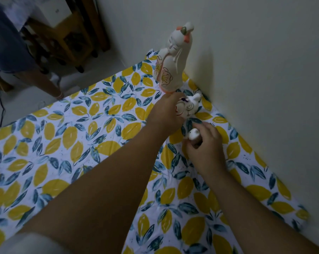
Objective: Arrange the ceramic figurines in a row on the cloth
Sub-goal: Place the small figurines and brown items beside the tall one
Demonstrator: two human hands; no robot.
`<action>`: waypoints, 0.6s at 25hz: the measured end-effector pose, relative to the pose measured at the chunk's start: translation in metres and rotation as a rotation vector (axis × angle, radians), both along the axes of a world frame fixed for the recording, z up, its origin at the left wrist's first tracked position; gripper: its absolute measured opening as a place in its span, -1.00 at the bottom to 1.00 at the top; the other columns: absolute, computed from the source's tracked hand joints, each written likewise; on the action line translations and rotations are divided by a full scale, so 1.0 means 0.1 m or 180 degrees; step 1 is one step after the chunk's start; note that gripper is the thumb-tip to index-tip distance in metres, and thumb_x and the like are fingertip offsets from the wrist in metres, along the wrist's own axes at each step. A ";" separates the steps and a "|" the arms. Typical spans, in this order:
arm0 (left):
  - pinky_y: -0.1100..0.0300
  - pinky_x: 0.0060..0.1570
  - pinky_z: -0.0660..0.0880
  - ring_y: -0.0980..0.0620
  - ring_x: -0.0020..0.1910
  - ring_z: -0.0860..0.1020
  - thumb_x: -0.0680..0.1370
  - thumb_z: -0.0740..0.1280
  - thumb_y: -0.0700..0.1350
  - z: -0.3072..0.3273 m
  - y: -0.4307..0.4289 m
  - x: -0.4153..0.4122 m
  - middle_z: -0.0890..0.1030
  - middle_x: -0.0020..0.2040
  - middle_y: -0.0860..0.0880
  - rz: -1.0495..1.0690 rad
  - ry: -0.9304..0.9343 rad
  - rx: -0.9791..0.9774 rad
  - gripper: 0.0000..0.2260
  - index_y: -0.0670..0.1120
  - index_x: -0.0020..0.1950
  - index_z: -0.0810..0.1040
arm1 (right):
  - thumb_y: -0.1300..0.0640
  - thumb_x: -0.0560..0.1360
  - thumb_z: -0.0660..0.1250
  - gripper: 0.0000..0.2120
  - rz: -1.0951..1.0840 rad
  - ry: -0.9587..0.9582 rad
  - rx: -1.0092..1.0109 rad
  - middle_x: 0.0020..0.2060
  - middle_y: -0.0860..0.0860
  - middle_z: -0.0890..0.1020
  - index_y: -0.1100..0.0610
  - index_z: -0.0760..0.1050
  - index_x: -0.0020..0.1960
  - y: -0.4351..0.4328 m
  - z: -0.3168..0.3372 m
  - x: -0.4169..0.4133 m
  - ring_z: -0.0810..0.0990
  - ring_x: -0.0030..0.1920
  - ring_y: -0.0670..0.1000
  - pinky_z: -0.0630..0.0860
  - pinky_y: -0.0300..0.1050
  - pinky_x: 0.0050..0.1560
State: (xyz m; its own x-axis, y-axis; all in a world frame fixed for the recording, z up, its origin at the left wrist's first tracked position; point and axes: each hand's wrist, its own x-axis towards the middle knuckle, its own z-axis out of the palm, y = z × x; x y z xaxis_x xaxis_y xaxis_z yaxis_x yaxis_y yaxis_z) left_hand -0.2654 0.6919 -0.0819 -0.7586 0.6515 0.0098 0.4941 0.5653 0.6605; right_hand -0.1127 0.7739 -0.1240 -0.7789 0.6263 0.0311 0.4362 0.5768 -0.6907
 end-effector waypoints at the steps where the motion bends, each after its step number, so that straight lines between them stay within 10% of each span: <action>1: -0.04 0.17 0.53 -0.17 0.28 0.50 0.41 0.51 -0.06 0.04 -0.06 0.05 0.53 0.33 -0.16 0.0073 0.0041 -0.0015 -0.39 -0.11 0.43 0.44 | 0.00 0.46 0.47 -0.48 0.0108 -0.0145 0.0193 0.43 0.07 0.45 0.06 0.48 0.39 -0.02 0.05 0.02 0.36 0.44 0.16 0.49 0.16 0.28; 10: -0.12 0.53 0.11 -0.12 0.57 0.16 0.61 0.26 0.13 0.43 -2.04 0.91 0.27 0.58 -0.11 0.0828 0.0431 -0.0963 -0.38 -0.09 0.59 0.19 | -0.21 0.55 0.26 -0.38 0.1495 -0.0667 0.1164 0.59 0.00 0.28 -0.05 0.29 0.56 -1.09 0.54 0.27 0.11 0.61 0.09 -0.05 0.21 0.58; 15: -0.15 0.54 0.04 -0.11 0.60 0.07 0.60 0.23 0.17 0.43 -3.08 1.41 0.18 0.61 -0.07 0.1124 0.0334 -0.1192 -0.35 -0.04 0.61 0.13 | -0.15 0.52 0.25 -0.33 0.2300 -0.0711 0.1279 0.60 0.03 0.25 -0.07 0.19 0.59 -2.02 0.64 0.35 0.09 0.62 0.13 -0.04 0.25 0.59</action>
